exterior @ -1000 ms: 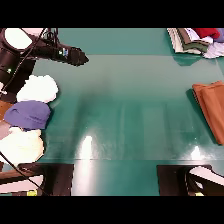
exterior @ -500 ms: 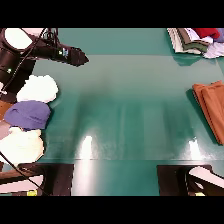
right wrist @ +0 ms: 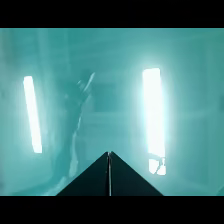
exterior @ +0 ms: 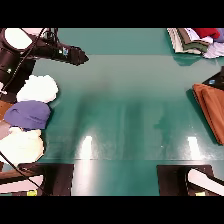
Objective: Fold the shirts.
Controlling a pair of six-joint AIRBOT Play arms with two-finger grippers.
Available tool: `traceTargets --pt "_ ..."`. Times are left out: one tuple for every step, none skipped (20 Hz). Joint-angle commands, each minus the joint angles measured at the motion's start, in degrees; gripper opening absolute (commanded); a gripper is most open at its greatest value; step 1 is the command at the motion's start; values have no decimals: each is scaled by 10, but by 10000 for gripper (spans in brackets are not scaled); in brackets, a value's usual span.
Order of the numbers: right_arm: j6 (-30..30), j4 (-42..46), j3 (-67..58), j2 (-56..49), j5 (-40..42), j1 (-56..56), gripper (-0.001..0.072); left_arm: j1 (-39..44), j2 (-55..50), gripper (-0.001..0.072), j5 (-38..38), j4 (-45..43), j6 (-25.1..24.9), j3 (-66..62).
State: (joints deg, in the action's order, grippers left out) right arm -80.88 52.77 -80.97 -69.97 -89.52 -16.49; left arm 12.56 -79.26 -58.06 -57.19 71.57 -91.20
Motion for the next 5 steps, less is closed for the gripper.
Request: traceTargets --pt "3 -3 -1 0 8 63 18 0 0 24 11 0 0 0" --pt "3 -3 -1 0 8 69 18 0 0 24 11 0 0 0" --pt "3 -3 -1 0 8 73 18 0 0 24 11 0 0 0" --pt "3 -3 -1 0 7 75 18 0 0 24 11 0 0 0" --pt "3 -3 -1 0 3 75 18 0 0 24 11 0 0 0"
